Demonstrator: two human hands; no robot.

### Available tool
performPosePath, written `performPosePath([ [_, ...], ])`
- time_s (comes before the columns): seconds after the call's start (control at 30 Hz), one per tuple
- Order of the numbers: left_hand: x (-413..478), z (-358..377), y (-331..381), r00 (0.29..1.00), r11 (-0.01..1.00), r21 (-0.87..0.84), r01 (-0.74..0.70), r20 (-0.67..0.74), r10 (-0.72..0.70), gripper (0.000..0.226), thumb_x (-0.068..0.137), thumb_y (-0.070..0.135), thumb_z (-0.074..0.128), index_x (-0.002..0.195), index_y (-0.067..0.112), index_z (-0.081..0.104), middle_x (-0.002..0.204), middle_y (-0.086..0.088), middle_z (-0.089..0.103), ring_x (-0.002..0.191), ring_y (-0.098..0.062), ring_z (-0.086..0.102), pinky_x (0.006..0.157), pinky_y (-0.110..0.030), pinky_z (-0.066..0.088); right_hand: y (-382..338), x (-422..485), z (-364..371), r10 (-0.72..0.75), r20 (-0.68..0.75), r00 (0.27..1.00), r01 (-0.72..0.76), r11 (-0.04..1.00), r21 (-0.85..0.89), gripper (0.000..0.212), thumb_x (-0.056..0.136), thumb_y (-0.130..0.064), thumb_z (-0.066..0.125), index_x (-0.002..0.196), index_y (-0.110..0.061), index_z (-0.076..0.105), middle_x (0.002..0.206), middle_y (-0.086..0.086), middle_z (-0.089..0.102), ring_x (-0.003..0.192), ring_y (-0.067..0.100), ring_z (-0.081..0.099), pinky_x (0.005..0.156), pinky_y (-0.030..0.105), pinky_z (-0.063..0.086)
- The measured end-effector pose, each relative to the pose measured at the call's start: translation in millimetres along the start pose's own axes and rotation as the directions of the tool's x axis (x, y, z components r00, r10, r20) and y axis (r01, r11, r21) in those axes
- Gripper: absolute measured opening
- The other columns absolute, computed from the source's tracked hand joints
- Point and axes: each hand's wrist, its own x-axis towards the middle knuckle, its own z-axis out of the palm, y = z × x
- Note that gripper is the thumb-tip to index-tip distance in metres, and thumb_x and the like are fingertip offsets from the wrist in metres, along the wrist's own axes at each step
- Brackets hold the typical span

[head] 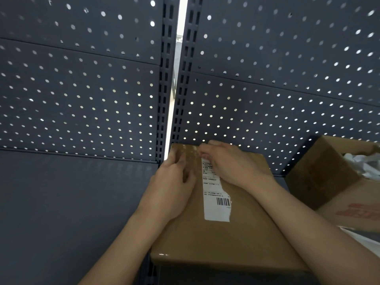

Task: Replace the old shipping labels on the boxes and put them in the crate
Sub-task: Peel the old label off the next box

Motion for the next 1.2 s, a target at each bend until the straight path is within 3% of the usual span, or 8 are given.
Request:
performPosePath([
  [0.2, 1.3, 2.7, -3.7, 1.000, 1.000, -0.022, -0.008, 0.001, 0.008, 0.055, 0.098, 0.038, 0.042, 0.150, 0.022, 0.033, 0.161, 0.014, 0.004, 0.135, -0.015, 0.040, 0.107, -0.036, 0.038, 4.4, -4.3, 0.0, 0.015, -0.028, 1.000, -0.014, 0.999, 0.038, 0.021, 0.092, -0.007, 0.046, 0.089, -0.028, 0.045, 0.088, -0.009, 0.051, 0.081, 0.018, 0.054, 0.074, 0.044, 0.050],
  [0.27, 1.4, 3.1, -4.9, 1.000, 1.000, -0.026, -0.012, 0.001, 0.012, 0.055, 0.098, 0.038, 0.042, 0.149, 0.022, 0.034, 0.161, 0.014, 0.004, 0.132, -0.015, 0.043, 0.106, -0.037, 0.040, 6.5, -6.9, -1.1, 0.032, -0.049, 0.998, -0.025, 0.992, 0.124, 0.007, 0.099, -0.021, 0.046, 0.098, -0.026, 0.051, 0.097, -0.009, 0.055, 0.087, 0.015, 0.055, 0.080, 0.039, 0.049],
  [0.33, 0.9, 2.7, -4.5, 1.000, 0.999, -0.030, -0.015, -0.003, 0.015, 0.054, 0.098, 0.037, 0.043, 0.149, 0.023, 0.035, 0.161, 0.014, 0.004, 0.128, -0.016, 0.047, 0.104, -0.036, 0.041, 7.0, -8.0, -2.0, 0.009, -0.065, 0.998, 0.001, 0.990, 0.143, 0.015, 0.099, -0.034, 0.050, 0.111, -0.027, 0.057, 0.103, -0.011, 0.057, 0.091, 0.010, 0.054, 0.083, 0.032, 0.046],
  [0.47, -0.3, 1.3, -1.1, 1.000, 0.999, -0.031, -0.007, -0.021, 0.007, 0.053, 0.099, 0.033, 0.043, 0.150, 0.022, 0.034, 0.161, 0.015, 0.005, 0.132, -0.014, 0.043, 0.101, -0.029, 0.037, 7.5, -9.0, 0.6, -0.013, -0.127, 0.992, 0.036, 0.983, 0.182, 0.014, 0.098, -0.027, 0.056, 0.106, -0.024, 0.067, 0.097, -0.008, 0.058, 0.083, 0.009, 0.056, 0.077, 0.028, 0.046],
  [0.73, -2.4, -0.7, 1.3, 1.000, 0.999, -0.039, -0.005, -0.017, 0.004, 0.054, 0.098, 0.034, 0.043, 0.150, 0.022, 0.032, 0.162, 0.013, 0.003, 0.129, -0.013, 0.046, 0.103, -0.030, 0.039, 0.4, -11.1, 0.1, 0.003, -0.112, 0.994, 0.001, 1.000, 0.030, 0.023, 0.103, -0.033, 0.041, 0.106, -0.021, 0.061, 0.106, -0.009, 0.051, 0.082, 0.016, 0.058, 0.071, 0.038, 0.050],
  [0.93, -3.5, -1.8, 2.6, 1.000, 0.999, -0.032, -0.021, -0.024, 0.020, 0.053, 0.099, 0.035, 0.043, 0.149, 0.021, 0.034, 0.161, 0.013, 0.005, 0.127, -0.013, 0.046, 0.099, -0.028, 0.039, 4.0, -11.1, 2.4, 0.034, -0.119, 0.992, -0.027, 0.998, 0.058, 0.010, 0.101, -0.019, 0.047, 0.099, -0.022, 0.056, 0.103, -0.010, 0.049, 0.085, 0.017, 0.058, 0.070, 0.038, 0.050],
  [1.1, -3.5, -2.2, 3.1, 0.999, 0.999, -0.026, -0.020, -0.028, 0.020, 0.054, 0.099, 0.034, 0.043, 0.150, 0.022, 0.032, 0.161, 0.014, 0.004, 0.136, -0.012, 0.036, 0.102, -0.027, 0.035, 5.9, -12.0, 0.2, 0.017, -0.115, 0.993, -0.007, 0.996, 0.092, 0.020, 0.091, 0.001, 0.045, 0.091, -0.017, 0.053, 0.100, -0.006, 0.048, 0.083, 0.018, 0.056, 0.074, 0.041, 0.050],
  [1.2, -3.6, -2.8, 3.3, 1.000, 1.000, -0.019, -0.016, -0.024, 0.016, 0.055, 0.099, 0.035, 0.042, 0.151, 0.022, 0.031, 0.161, 0.014, 0.002, 0.138, -0.013, 0.035, 0.104, -0.028, 0.034, 11.9, -14.4, 0.0, 0.016, -0.114, 0.993, 0.003, 0.986, 0.166, 0.026, 0.089, 0.007, 0.043, 0.088, -0.018, 0.051, 0.097, -0.005, 0.048, 0.083, 0.010, 0.050, 0.075, 0.030, 0.046],
])
